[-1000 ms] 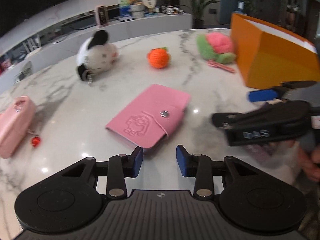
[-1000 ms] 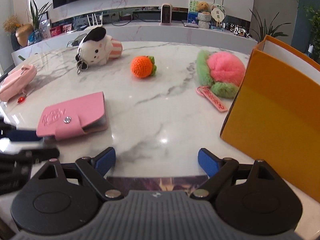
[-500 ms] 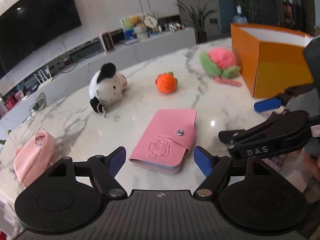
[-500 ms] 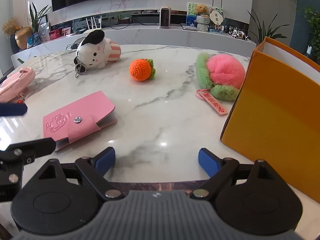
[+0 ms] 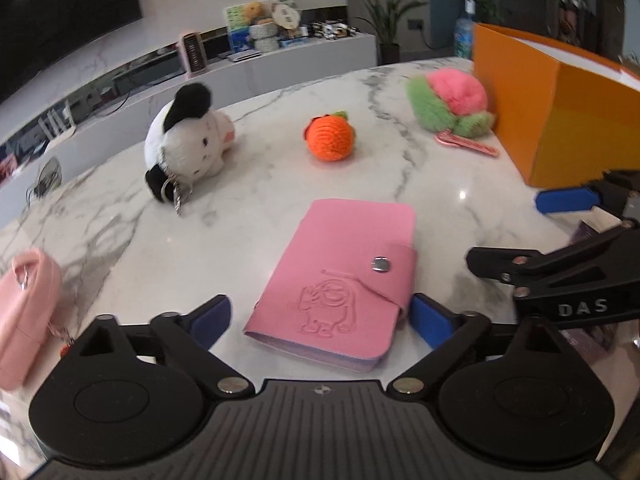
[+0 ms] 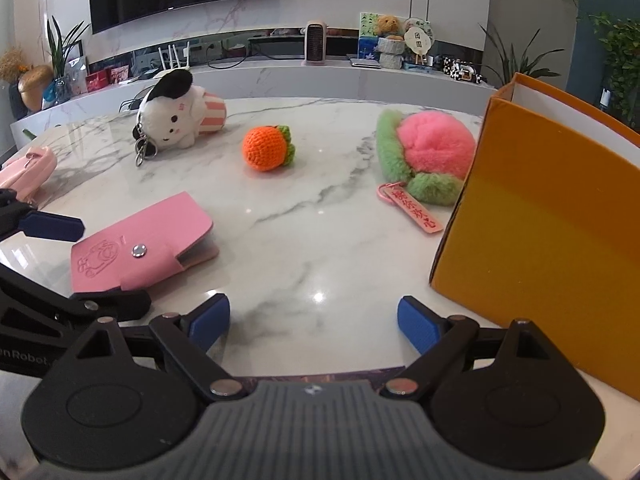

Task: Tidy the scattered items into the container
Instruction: 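Grasp the pink card wallet with the left tool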

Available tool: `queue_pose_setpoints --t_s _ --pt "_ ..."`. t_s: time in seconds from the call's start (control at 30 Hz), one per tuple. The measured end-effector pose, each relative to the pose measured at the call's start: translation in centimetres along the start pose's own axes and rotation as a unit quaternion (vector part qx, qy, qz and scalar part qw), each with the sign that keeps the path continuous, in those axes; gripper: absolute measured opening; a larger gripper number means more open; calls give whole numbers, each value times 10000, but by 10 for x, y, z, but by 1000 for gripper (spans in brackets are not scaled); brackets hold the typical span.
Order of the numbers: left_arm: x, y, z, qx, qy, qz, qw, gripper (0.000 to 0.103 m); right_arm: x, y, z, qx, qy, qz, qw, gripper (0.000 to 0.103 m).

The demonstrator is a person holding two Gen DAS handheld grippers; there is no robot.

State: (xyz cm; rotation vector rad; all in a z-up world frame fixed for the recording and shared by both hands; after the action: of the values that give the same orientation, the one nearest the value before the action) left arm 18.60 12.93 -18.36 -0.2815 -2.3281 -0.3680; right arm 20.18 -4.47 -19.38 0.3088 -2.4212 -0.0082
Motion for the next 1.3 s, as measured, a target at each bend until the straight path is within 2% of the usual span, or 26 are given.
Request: queue_pose_setpoints --t_s 0.13,0.43,0.8,1.0,1.07,1.3 --pt "1 0 1 259 -13 200 9995 103 0 -1 -1 -39 6 20 10000 92" --pt "15 -13 9 506 206 47 9985 99 4 -4 1 -25 102 31 9999 92" --pt "51 -31 37 987 557 -321 9930 99 15 12 12 357 96 -388 9986 92" --pt "62 -38 46 1115 548 -480 9911 99 25 16 20 407 220 -506 9976 94" --pt "64 -39 47 1111 522 -502 9912 99 28 12 20 297 246 -498 9980 95" --pt "68 -42 50 1075 465 -520 9918 99 49 -21 16 -765 184 -495 9957 100"
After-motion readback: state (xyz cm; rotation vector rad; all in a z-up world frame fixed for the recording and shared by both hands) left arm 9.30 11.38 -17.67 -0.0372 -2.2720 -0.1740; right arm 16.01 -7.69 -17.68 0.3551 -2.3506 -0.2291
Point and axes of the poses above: each gripper's, at about its wrist camera, not at the fingertips, and x roughly against the way its jaws point, y to its left, z to its underside, the point moved 5 cm from there along -x, roughly the way its jaws point, and after that the axes turned 7 degrees about -x, right-handed, at the moved point
